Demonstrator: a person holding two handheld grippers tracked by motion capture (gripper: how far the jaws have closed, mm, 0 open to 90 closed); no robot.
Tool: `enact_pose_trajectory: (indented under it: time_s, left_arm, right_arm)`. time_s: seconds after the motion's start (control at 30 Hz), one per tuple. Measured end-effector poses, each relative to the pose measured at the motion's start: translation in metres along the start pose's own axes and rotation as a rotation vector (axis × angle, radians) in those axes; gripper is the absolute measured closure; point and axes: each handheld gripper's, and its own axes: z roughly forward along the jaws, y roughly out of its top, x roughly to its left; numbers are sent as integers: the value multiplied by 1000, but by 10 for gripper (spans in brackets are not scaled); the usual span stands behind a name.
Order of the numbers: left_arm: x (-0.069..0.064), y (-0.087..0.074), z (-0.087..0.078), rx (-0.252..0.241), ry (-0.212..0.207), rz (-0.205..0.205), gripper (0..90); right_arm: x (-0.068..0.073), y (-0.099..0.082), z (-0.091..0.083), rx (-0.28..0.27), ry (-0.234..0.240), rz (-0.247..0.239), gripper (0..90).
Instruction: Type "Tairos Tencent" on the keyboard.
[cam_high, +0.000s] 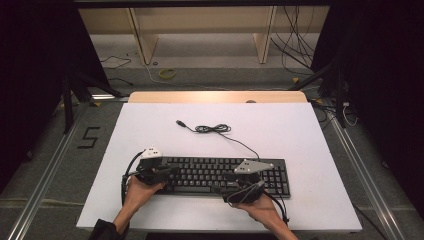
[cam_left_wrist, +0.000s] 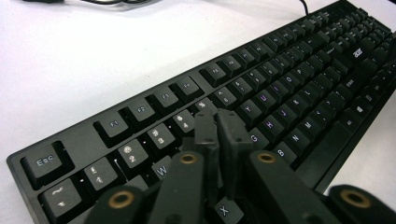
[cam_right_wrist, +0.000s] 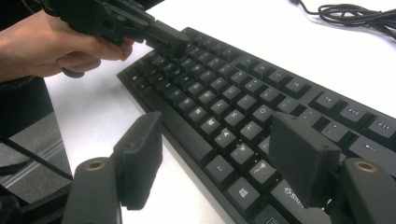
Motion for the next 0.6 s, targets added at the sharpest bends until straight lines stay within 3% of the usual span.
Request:
enact_pose_trajectory:
  time_s: [0.6]
  left_arm:
    - [2,3,5,53,-5,0,893]
  right_arm:
    - [0,0,0,2,0,3,356]
